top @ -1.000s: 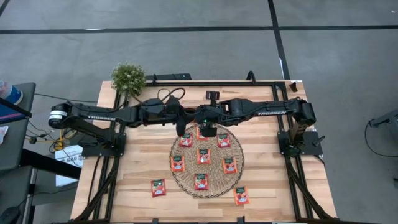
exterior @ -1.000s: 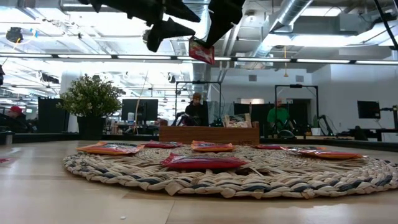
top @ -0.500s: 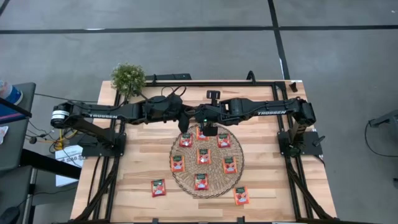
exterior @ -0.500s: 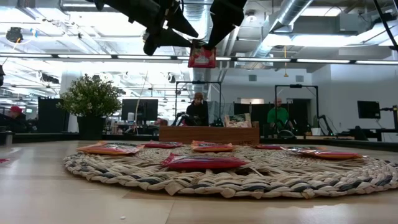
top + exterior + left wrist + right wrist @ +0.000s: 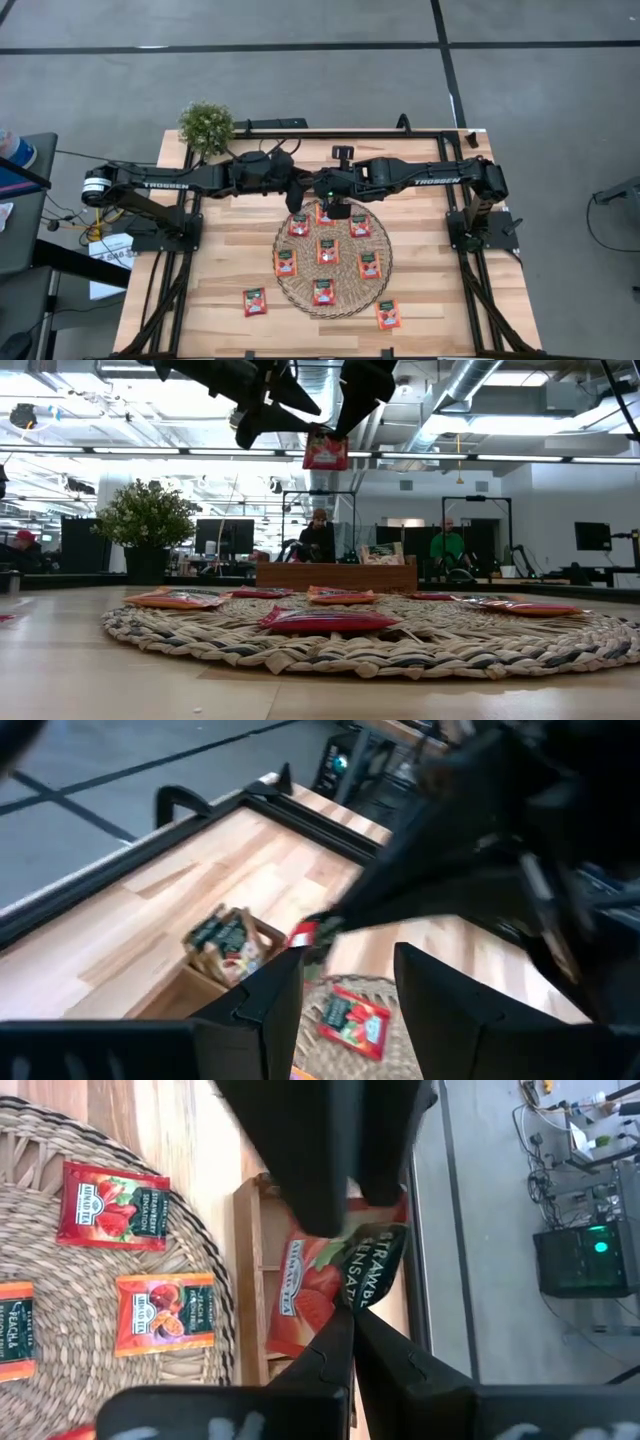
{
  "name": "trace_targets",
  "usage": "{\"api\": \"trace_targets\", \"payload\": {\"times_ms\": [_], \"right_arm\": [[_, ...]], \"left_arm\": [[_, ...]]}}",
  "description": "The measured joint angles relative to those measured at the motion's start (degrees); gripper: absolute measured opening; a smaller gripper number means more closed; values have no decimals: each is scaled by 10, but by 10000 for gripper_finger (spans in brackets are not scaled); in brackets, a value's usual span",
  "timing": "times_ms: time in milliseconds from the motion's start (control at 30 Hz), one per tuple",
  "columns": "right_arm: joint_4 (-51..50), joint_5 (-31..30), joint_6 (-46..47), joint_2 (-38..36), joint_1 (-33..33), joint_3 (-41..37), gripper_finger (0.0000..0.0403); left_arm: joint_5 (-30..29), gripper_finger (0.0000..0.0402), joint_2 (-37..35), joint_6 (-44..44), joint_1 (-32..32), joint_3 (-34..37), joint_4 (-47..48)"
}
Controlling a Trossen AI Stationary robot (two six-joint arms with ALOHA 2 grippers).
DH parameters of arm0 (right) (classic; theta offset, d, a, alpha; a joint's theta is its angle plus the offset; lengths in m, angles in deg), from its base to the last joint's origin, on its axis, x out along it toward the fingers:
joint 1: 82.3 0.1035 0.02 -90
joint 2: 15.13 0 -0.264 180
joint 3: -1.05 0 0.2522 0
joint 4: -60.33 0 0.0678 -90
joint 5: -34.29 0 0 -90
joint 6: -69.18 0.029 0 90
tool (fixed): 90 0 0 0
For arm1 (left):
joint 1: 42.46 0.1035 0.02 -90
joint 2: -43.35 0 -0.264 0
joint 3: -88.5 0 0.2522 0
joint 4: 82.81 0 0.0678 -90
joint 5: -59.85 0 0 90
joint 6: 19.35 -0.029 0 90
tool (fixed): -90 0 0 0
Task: Pick & Place Tea
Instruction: Put the red tea bag into the middle section of the wooden organizer
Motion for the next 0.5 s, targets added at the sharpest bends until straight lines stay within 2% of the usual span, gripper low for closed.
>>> {"api": "trace_targets", "payload": {"times_ms": [200,500], "right_arm": [[-2,2,-4,0,0,0,0],[-11,3,-3,0,0,0,0]], "left_arm": [[40,150,0,-17,0,0,0],[37,150,0,-62,0,0,0]]}}
